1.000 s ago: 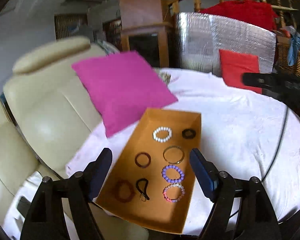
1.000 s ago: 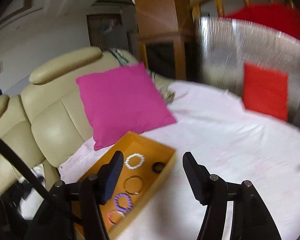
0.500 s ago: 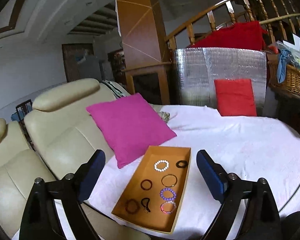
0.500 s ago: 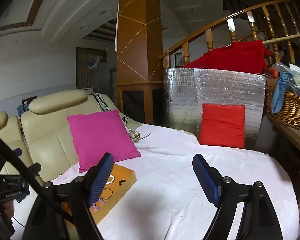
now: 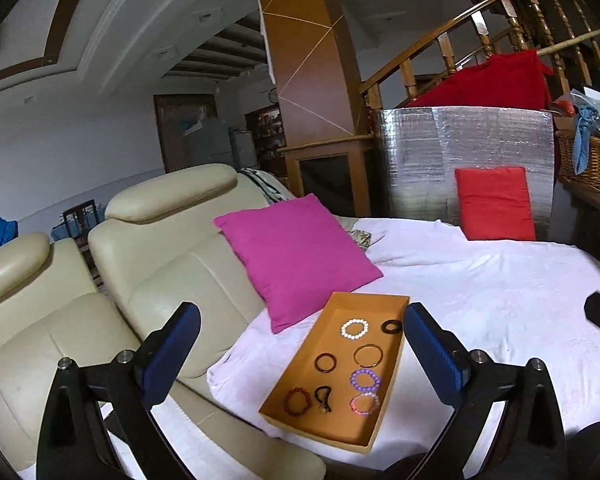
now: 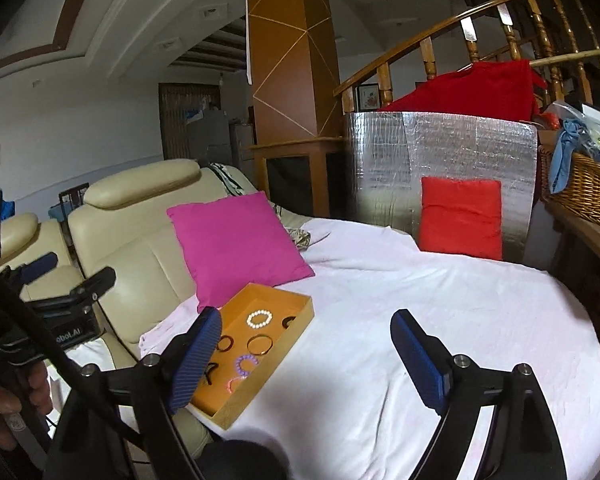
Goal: Organize jewelry
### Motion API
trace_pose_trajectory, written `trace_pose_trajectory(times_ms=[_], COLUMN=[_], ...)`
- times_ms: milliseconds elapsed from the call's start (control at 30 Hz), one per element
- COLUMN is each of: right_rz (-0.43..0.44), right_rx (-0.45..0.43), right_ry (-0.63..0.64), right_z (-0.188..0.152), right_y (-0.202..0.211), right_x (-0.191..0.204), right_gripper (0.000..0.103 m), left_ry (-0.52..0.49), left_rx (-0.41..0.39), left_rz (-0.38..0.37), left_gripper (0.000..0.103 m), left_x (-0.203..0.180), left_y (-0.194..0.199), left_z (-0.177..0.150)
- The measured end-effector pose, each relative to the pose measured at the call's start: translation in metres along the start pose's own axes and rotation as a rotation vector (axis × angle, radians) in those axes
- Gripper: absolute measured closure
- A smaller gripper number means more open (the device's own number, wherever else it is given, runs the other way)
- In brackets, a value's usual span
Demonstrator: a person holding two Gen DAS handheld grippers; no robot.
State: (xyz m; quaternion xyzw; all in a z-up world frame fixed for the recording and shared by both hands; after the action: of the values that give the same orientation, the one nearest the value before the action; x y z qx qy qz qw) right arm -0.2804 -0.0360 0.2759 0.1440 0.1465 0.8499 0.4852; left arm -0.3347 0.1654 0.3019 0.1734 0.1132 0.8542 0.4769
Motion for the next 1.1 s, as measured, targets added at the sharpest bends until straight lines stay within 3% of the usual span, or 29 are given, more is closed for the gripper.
trace_pose_trajectory(times_ms=[533,1100], right_rz=[0.027,0.017], right_rx=[0.057,0.054], right_ry=[0.018,0.039], right_z=[-0.015,-0.01], right_y=[-0.009,-0.014], right_x=[0.041,0.047], right_gripper=[0.014,0.014], left_ry=[0.024,0.022], left_rx=[0.015,0.021], left_rz=[0.029,0.029], left_gripper=[0.002,0.002], left_x=[0.013,0.018], left_y=[-0.007,-0.011], left_z=[-0.005,-0.007])
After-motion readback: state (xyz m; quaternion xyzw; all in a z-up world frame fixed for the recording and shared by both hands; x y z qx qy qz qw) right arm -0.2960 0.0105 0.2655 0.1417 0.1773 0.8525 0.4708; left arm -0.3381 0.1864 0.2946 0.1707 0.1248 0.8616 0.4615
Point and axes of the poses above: each gripper's, at about its wrist camera, not at the fingertips, and y roughly against the way its jaws point, x to its left, z to its top, the point moved 4 cm from there along -y, roughly the way its jaws point, and after that the axes turned 1 degree about -z, right-handed, at the moved point
